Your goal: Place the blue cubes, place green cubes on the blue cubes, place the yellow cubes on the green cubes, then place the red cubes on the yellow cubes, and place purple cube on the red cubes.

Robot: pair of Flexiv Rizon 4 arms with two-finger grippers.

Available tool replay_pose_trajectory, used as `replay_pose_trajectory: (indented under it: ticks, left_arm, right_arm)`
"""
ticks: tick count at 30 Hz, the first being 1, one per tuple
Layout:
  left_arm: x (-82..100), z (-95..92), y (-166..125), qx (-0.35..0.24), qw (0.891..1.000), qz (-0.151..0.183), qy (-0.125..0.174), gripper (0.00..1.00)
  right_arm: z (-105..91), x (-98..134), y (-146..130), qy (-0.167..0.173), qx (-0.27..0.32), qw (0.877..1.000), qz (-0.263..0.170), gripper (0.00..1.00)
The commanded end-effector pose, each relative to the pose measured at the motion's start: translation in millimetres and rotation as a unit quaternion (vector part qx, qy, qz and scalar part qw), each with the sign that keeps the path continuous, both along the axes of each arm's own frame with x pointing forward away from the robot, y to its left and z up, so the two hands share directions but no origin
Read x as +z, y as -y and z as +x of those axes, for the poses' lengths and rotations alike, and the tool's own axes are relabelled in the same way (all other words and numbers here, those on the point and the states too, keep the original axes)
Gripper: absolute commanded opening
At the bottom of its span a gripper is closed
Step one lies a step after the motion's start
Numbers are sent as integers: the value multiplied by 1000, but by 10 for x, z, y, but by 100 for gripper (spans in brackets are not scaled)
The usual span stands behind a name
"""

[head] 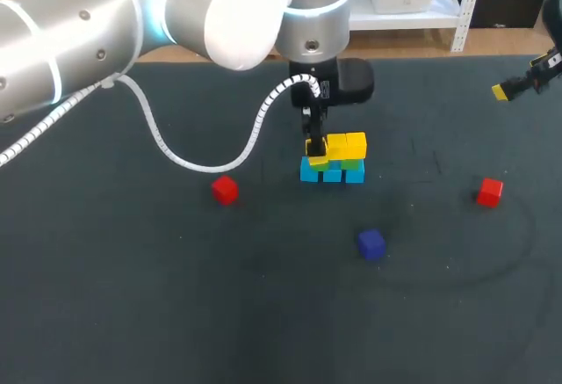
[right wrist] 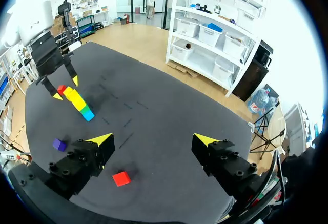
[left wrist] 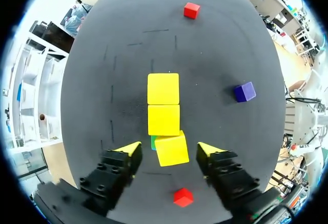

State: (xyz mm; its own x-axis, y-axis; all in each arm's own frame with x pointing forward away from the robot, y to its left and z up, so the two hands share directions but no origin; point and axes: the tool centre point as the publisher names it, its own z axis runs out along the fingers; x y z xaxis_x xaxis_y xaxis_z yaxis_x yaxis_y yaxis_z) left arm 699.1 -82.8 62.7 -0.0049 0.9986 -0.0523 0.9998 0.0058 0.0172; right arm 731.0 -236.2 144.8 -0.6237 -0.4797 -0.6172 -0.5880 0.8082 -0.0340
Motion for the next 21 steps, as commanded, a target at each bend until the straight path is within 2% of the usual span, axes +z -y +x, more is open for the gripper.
replay_pose_trajectory:
  ticks: [1,18,21]
  left_arm:
    - [7,4,-15,0,1000,3,0,47]
    - [-18,-5,-16,-16,1000,8,10,44]
    - [-18,-5,-16,-24,999,16,23,41]
  right_arm:
    - [-5,7,1,0,0,1000,0,100]
    - [-5,7,1,0,0,1000,0,100]
    - [-5,7,1,0,0,1000,0,100]
